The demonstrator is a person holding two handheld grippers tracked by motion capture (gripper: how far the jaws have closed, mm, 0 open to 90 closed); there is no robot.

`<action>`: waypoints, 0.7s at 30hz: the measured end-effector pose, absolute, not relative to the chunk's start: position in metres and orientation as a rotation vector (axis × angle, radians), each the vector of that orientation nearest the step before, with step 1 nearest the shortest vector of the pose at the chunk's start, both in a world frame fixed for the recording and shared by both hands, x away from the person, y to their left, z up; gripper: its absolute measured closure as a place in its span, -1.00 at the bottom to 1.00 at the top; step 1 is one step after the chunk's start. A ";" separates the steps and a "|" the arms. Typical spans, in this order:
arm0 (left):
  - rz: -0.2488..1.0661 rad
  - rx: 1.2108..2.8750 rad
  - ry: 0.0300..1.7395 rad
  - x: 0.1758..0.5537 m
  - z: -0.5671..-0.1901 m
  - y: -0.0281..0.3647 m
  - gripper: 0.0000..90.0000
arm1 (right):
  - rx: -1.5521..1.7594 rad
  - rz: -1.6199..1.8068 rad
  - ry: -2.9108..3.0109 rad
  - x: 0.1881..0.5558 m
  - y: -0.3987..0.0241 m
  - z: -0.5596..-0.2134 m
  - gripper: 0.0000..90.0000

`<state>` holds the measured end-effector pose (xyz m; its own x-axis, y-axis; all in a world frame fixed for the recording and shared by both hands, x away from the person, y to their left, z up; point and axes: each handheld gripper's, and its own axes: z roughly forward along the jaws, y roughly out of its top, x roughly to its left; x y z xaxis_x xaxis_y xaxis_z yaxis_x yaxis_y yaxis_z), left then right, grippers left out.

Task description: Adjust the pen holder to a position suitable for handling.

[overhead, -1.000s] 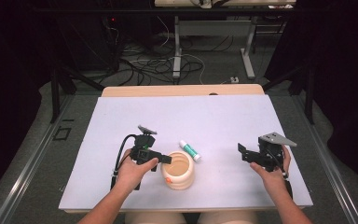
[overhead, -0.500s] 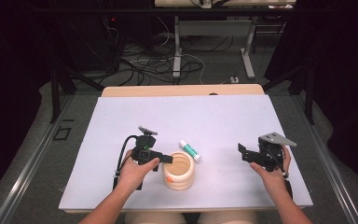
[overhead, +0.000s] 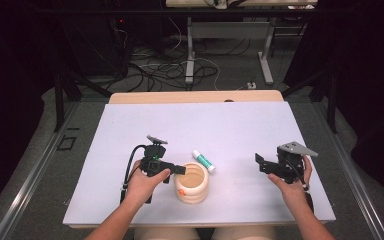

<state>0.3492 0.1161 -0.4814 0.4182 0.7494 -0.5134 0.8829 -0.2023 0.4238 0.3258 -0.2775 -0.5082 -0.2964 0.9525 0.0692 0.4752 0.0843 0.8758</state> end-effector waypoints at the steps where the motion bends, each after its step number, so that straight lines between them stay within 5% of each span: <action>1: -0.260 1.982 1.387 0.349 -0.480 0.117 0.18 | 1.407 1.145 1.828 0.326 -0.278 -0.508 -0.68; 21: 0.018 1.867 1.326 0.353 -0.465 0.158 -0.24 | 1.407 1.142 1.844 0.326 -0.276 -0.508 -0.68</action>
<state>0.3529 0.1583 -0.4645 0.4437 0.7891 -0.4247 0.7771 -0.1028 0.6209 0.3256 -0.2760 -0.5077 -0.3015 0.9510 0.0680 0.4843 0.0913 0.8701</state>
